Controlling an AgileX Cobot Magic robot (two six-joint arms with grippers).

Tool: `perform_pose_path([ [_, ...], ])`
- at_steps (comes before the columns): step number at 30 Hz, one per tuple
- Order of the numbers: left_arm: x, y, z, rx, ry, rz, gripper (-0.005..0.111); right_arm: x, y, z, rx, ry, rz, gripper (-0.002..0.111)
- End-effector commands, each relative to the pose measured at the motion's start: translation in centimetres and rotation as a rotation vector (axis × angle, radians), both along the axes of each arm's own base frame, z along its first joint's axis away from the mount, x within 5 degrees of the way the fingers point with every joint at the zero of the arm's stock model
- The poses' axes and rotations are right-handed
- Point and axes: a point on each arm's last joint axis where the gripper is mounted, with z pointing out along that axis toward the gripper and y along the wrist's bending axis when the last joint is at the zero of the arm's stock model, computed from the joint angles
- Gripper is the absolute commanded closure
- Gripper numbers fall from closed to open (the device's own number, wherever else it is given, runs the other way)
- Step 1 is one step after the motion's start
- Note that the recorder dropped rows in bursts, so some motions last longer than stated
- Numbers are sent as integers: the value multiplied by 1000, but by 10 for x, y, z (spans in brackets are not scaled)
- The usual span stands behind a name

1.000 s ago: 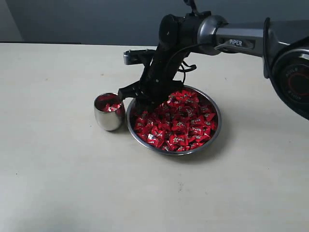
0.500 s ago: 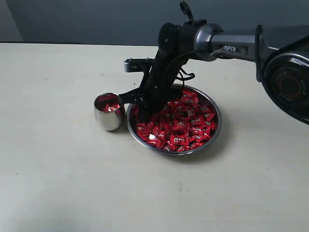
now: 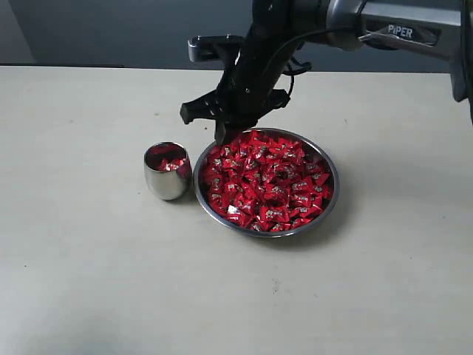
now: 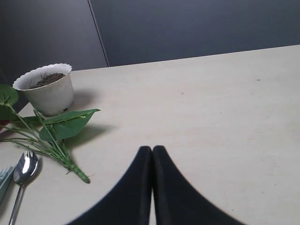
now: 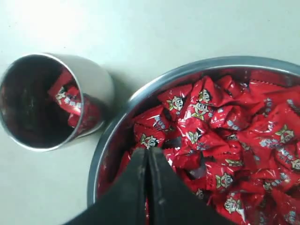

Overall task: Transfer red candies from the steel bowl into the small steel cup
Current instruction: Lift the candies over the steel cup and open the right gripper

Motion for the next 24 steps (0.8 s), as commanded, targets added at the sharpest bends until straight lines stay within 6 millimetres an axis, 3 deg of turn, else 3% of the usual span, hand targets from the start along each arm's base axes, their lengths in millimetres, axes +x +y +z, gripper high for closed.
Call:
perform_pose_path([
  [1,0,0,0,3,-10,-2,106,1,2,-6,10,28,-12,101],
  [5,0,0,0,3,-10,-2,106,0,8,-27,36,106,-38,66],
  [7,0,0,0,3,-10,-2,106,1,10,-41,24,135,-43,57],
  [15,0,0,0,3,-10,-2,106,1,11,-82,-32,208,-53,79],
  [18,0,0,0,3,-10,-2,106,2,10,-85,-44,210,-60,95],
  [20,0,0,0,3,-10,-2,106,2,10,-81,-44,200,-63,109],
  [24,0,0,0,3,-10,-2,106,3,8,-51,-15,138,-56,109],
])
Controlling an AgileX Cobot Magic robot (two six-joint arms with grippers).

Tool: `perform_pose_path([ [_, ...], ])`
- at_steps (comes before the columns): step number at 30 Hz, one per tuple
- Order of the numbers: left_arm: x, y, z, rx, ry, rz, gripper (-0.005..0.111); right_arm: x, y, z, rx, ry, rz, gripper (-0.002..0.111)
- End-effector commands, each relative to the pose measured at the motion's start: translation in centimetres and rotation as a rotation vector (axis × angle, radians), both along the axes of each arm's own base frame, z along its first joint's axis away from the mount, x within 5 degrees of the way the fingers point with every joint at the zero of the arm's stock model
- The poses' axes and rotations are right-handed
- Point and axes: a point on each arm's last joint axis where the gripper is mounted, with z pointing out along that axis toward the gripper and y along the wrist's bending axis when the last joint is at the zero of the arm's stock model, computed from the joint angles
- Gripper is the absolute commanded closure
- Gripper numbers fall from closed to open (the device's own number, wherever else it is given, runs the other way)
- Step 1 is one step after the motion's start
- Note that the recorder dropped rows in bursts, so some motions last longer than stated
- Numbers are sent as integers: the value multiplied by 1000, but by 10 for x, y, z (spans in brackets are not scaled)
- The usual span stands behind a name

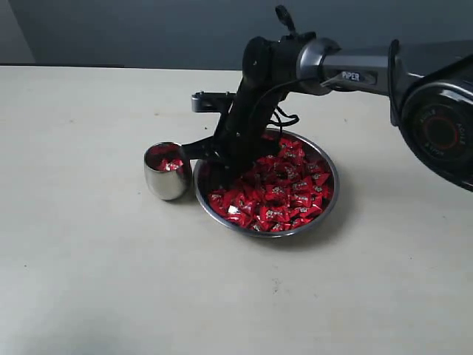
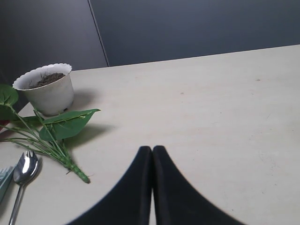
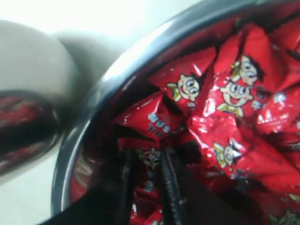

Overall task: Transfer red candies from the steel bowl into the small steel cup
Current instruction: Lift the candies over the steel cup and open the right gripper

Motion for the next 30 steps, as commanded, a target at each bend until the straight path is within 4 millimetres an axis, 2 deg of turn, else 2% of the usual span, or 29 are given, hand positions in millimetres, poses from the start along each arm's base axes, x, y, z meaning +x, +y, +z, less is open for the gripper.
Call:
perform_pose_path([
  [1,0,0,0,3,-10,-2,106,1,-3,39,35,-85,5,109],
  [7,0,0,0,3,-10,-2,106,-3,-3,104,172,-227,-13,109],
  [10,0,0,0,3,-10,-2,106,-7,6,121,291,-272,9,109],
  [12,0,0,0,3,-10,-2,106,-11,14,122,344,-274,29,109],
  [15,0,0,0,3,-10,-2,106,-19,30,110,362,-274,87,109],
  [16,0,0,0,3,-10,-2,106,-22,38,95,346,-260,108,109],
  [18,0,0,0,3,-10,-2,106,-19,43,71,314,-244,109,108],
  [19,0,0,0,3,-10,-2,106,-19,43,67,308,-237,109,104],
  [20,0,0,0,3,-10,-2,106,-16,41,62,297,-224,99,91],
  [21,0,0,0,3,-10,-2,106,-17,41,62,296,-221,98,84],
  [22,0,0,0,3,-10,-2,106,-16,39,66,300,-214,87,69],
  [24,0,0,0,3,-10,-2,106,-16,37,76,297,-246,97,56],
  [26,0,0,0,3,-10,-2,106,-17,32,94,281,-292,105,55],
  [27,0,0,0,3,-10,-2,106,-18,25,107,239,-328,115,59],
  [30,0,0,0,3,-10,-2,106,-18,6,118,70,-387,154,73],
])
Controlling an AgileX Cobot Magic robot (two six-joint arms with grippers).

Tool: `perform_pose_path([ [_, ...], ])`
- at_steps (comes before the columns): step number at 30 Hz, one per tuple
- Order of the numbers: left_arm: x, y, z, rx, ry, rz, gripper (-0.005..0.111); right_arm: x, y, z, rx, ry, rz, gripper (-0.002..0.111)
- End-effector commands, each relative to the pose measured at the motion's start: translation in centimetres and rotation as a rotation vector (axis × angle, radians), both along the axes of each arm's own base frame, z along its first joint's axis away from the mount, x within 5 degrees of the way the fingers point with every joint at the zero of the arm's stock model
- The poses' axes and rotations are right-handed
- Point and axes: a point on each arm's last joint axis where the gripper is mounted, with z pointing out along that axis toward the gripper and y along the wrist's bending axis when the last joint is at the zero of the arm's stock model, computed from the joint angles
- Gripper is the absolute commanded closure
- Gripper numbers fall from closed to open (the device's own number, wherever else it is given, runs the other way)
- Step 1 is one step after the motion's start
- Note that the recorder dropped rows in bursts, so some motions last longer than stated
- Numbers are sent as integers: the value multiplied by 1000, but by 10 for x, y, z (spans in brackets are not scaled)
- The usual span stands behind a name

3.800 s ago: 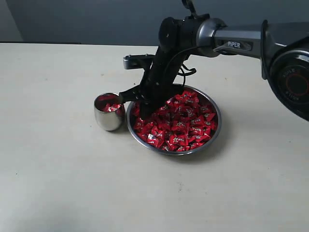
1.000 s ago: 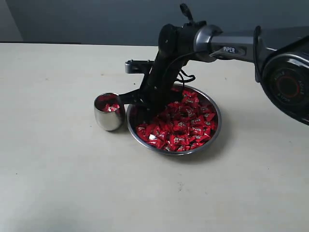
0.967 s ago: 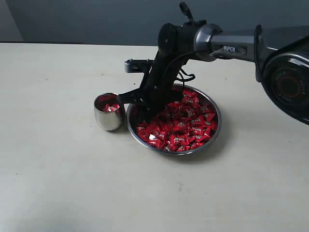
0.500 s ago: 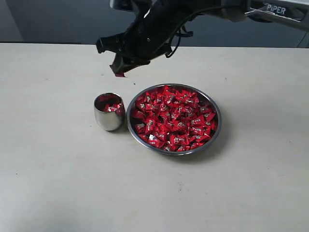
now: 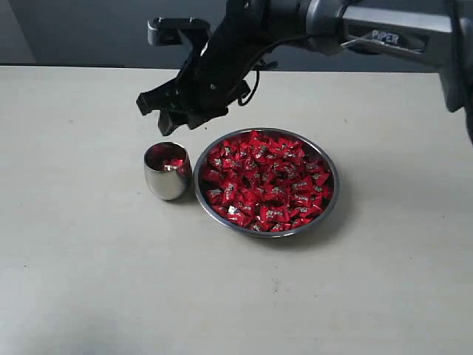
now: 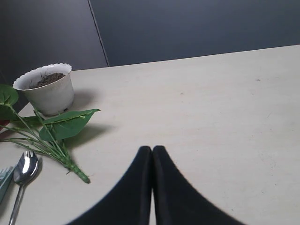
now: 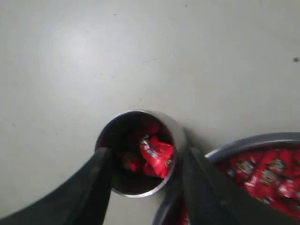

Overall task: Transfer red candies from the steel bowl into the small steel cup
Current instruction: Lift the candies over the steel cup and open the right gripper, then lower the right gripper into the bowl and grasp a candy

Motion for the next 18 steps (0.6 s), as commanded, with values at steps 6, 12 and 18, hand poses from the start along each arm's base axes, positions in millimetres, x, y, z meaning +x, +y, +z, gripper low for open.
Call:
perform_pose_path([
  [6,0,0,0,3,-10,-2,106,-7,-34,-5,-307,1,43,62],
  [12,0,0,0,3,-10,-2,106,-22,-45,-51,-330,84,24,56],
  [18,0,0,0,3,-10,-2,106,-25,-42,-81,-318,157,-3,56],
])
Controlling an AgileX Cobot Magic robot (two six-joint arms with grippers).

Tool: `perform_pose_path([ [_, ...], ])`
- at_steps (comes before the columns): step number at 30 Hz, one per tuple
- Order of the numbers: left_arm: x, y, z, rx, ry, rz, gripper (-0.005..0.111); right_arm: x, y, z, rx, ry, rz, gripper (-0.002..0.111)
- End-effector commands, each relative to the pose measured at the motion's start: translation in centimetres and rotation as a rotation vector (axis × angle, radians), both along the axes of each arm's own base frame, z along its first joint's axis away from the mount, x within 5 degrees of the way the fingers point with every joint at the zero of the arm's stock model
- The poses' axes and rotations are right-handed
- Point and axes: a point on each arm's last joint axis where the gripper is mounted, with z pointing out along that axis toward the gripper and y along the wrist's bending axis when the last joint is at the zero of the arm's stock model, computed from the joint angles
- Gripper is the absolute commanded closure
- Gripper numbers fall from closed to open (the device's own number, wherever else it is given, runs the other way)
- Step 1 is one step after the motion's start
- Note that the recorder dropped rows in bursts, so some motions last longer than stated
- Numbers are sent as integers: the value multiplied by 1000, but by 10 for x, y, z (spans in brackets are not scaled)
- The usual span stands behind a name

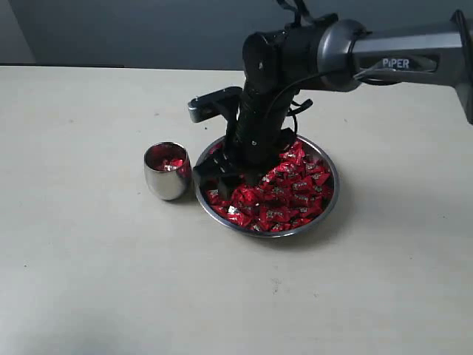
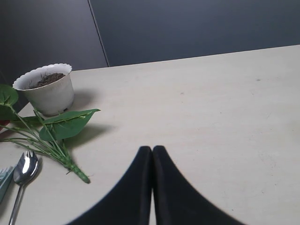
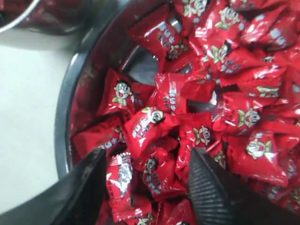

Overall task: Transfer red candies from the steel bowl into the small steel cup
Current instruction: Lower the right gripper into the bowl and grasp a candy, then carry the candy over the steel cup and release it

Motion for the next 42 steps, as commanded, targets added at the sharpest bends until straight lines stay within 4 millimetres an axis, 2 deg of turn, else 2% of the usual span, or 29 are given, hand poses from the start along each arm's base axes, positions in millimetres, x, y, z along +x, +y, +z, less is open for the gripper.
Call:
perform_pose_path([
  [1,0,0,0,3,-10,-2,106,2,4,-20,28,37,-44,56],
  [4,0,0,0,3,-10,-2,106,4,7,-32,50,50,-71,59],
  [5,0,0,0,3,-10,-2,106,4,8,-33,51,48,-75,63],
  [8,0,0,0,3,-10,-2,106,6,6,-35,31,33,-90,89],
  [10,0,0,0,3,-10,-2,106,6,4,-29,17,18,-98,109],
  [19,0,0,0,3,-10,-2,106,4,-6,28,36,-103,-55,107],
  [26,0,0,0,3,-10,-2,106,1,-7,45,73,-116,-52,107],
  [29,0,0,0,3,-10,-2,106,-4,-2,52,131,-77,-8,107],
  [37,0,0,0,3,-10,-2,106,-16,22,91,436,6,122,107],
  [42,0,0,0,3,-10,-2,106,-12,35,89,493,56,146,107],
])
